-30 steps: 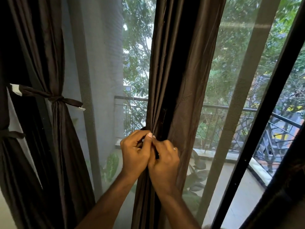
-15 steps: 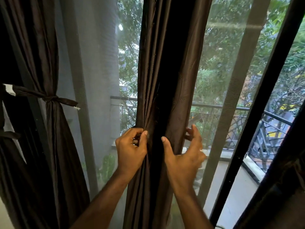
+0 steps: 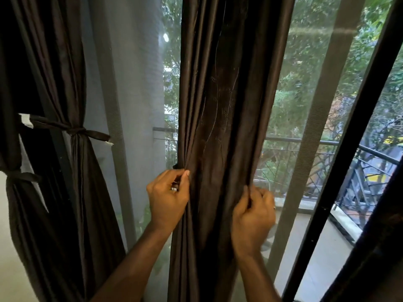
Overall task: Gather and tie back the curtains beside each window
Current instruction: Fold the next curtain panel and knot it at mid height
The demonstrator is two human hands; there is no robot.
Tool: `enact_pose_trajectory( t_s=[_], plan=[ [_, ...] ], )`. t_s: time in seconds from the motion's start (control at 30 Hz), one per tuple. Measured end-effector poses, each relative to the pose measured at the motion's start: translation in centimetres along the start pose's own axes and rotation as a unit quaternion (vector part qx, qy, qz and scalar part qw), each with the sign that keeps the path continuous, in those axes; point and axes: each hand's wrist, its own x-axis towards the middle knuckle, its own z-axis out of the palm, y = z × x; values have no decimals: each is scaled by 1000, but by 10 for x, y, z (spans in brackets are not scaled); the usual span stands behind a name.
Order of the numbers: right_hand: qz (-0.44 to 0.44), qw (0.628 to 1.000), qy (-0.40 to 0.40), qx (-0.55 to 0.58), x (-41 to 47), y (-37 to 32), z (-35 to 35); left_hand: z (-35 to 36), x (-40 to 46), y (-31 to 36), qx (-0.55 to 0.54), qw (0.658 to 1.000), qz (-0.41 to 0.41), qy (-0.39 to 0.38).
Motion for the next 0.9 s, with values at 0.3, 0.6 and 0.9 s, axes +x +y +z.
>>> enact_pose_trajectory(
  t_s=[0.3,0.6,0.9],
  plan=[
    [-152,980,-107,70,-32,-36,16,14,-8,21,-24,999,1,-43],
    [-167,974,-130,76,-34,-37,14,9,-11,31,-65,997,-16,-49],
    [-78,975,-136,160,-12,-29,1,7,-2,24,-65,995,-77,-14]
  ],
)
